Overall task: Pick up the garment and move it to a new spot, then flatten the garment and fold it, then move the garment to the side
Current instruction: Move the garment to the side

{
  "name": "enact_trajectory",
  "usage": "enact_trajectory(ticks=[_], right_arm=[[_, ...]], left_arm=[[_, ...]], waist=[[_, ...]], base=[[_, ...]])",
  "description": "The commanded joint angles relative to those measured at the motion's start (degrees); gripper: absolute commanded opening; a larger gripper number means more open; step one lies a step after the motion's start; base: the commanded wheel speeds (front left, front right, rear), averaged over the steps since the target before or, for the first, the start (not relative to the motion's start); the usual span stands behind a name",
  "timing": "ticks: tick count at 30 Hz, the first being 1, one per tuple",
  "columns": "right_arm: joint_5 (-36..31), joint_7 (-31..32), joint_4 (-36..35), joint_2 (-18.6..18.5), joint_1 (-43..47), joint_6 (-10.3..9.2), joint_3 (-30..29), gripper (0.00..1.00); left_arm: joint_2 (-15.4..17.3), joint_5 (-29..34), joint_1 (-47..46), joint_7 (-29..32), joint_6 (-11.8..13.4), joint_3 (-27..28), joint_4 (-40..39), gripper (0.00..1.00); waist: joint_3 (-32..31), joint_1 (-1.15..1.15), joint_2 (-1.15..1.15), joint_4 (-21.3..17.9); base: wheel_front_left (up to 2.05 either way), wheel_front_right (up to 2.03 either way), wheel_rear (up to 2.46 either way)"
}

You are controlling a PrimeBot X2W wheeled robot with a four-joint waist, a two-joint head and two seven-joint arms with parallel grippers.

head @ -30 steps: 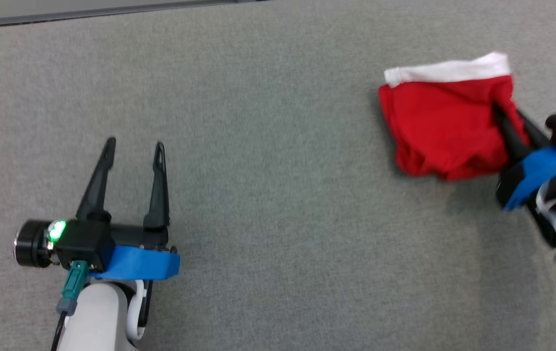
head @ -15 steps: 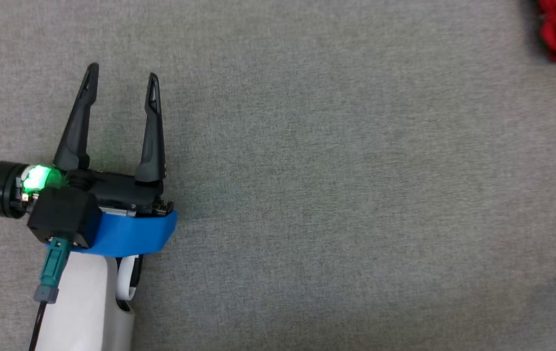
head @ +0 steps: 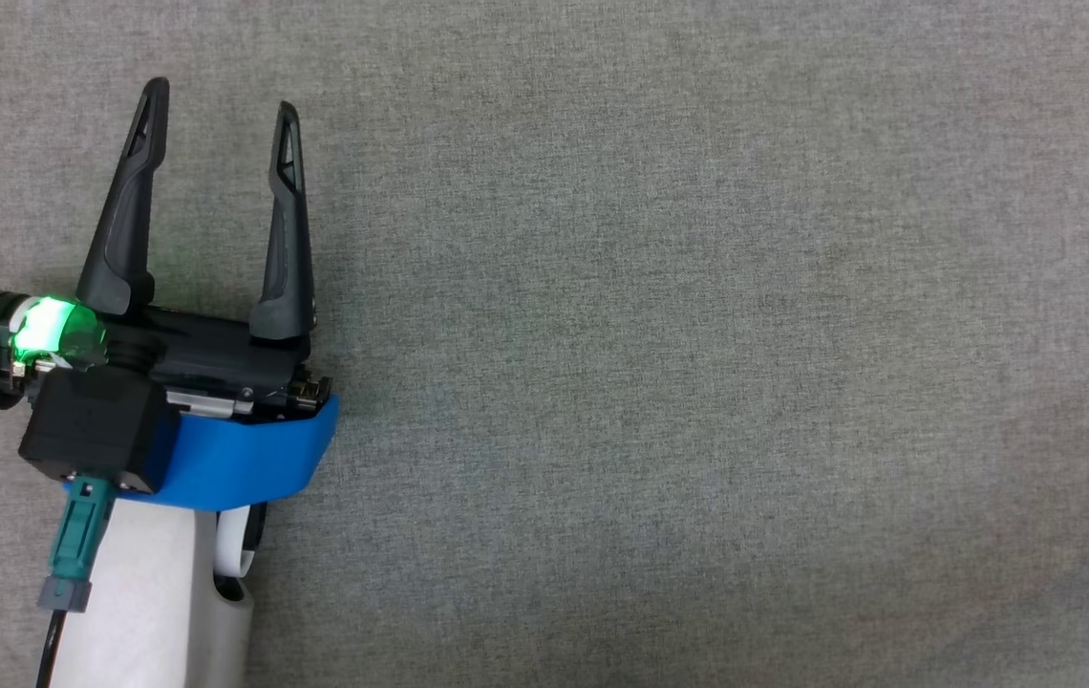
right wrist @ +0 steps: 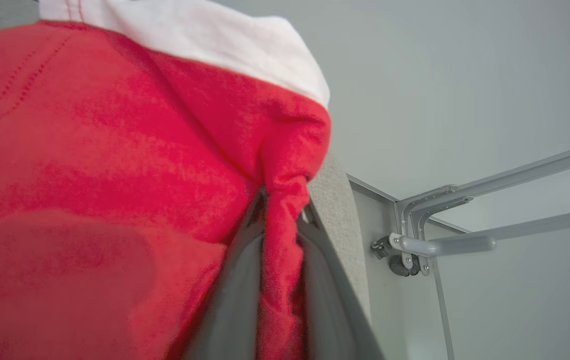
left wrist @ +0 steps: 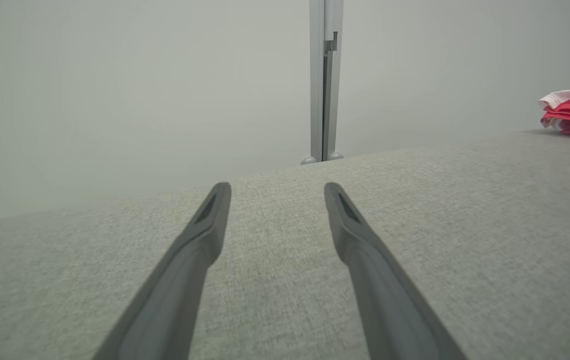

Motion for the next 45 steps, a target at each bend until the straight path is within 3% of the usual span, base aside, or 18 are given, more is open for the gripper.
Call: enact_trajectory(ticks=[1,8,16,29,45], right_arm=[[-0.35,-0.35,0.61,0.08,-1.01,-0.01,0.13,1.00],[0.24,-5.05,4.27,1.73,-2.39,-0.01,0.54,1.00],[1.03,-9.73,2.55,7.02,2.66,0.00,-1.22,1.00],[-2.99,-9.94,-19.96,17.95,25.29,0.00,-10.46,1.00],[-2.36,-9.95,-34.83,27.32,51.63,0.00,-16.20,1.00]], left_arm=[[0.54,-0.22,0.23,0.03,0.27,0.07,0.54,1.00],[0.31,-1.08,0.76,0.08,0.81,0.15,1.87,1.00],[-0.52,-2.82,3.59,0.01,1.53,1.31,4.53,1.00],[-1.55,-5.15,14.02,0.02,2.44,4.83,9.10,1.00],[-3.02,-6.00,21.57,0.02,1.66,6.11,13.91,1.00]], waist=[[0.02,0.00,-0.01,0.09],[-2.37,0.00,-0.01,-0.01],[-10.67,0.00,-0.01,-0.36],[-26.64,0.00,-0.01,-0.65],[-37.35,0.00,-0.01,0.66]], base=[[0.00,0.00,0.00],[0.00,0.00,0.00],[0.00,0.00,0.00],[0.00,0.00,0.00],[0.00,0.00,0.00]])
